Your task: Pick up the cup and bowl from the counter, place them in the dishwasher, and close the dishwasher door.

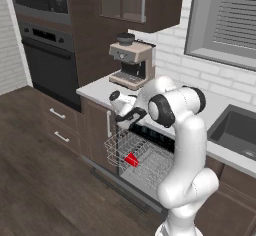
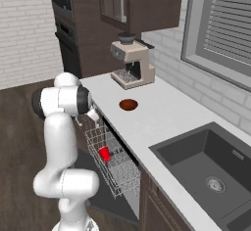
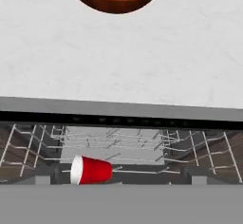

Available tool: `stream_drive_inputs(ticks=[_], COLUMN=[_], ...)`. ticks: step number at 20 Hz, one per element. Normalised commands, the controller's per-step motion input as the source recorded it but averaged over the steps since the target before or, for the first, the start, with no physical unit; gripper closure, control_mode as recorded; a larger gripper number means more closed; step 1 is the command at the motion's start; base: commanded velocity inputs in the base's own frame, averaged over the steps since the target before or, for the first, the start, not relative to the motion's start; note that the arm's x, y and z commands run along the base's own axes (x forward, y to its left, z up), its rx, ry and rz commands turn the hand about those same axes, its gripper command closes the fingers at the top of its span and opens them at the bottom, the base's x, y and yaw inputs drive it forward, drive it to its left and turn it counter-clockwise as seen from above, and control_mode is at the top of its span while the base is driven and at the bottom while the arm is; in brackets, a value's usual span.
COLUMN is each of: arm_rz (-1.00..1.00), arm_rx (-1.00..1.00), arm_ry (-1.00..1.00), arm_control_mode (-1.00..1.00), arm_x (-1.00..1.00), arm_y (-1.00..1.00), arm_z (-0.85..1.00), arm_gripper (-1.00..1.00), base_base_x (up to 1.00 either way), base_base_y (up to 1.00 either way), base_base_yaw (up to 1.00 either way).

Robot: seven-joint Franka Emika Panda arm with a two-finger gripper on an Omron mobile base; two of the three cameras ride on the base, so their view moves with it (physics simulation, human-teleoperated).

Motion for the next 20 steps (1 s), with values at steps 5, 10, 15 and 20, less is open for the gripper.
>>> stream_drive_inputs(ticks=[5, 10, 15, 20], arm_rz=[0.34, 0.42, 0.59, 0.31], arm_rx=[0.03, 0.0, 0.13, 0.05], arm_ry=[-0.06, 0.0, -0.01, 0.44], arm_control_mode=[-1.0, -1.0, -1.0, -1.0], arm_x=[-0.11, -0.04, -0.26, 0.19], arm_y=[-0.12, -0.48, -0.44, -0.18], arm_z=[0.99, 0.74, 0.72, 0.19], arm_gripper=[-1.0, -1.0, -1.0, -1.0], base_base_x=[0.0, 0.0, 0.0, 0.0], base_base_y=[0.0, 0.0, 0.0, 0.0], base_base_yaw=[0.0, 0.0, 0.0, 0.0])
